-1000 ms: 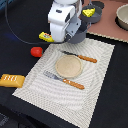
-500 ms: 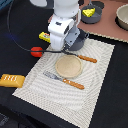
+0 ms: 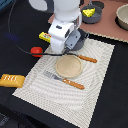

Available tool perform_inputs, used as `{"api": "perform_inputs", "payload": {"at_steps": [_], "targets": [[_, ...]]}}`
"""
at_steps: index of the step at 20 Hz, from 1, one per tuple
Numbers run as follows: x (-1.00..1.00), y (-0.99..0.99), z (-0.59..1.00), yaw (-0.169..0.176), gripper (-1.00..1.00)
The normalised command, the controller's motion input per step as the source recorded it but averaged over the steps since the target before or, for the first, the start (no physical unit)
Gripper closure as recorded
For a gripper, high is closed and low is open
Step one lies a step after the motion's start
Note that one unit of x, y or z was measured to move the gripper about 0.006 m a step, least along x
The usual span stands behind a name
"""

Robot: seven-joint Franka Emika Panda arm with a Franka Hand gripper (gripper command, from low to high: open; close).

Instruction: Interact with the objects in diverse but meaningful ways.

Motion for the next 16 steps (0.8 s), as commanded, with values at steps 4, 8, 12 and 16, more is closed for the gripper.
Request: {"api": "perform_inputs", "payload": {"at_steps": [4,8,12,16], "targets": [[0.32,0.00,0.97,-0.032,-1.00],[0.27,-0.10,0.48,-0.033,-1.00],[0.22,-0.02,0.11,-0.003,-1.00],[0.12,-0.01,0.00,0.000,-1.00]]}}
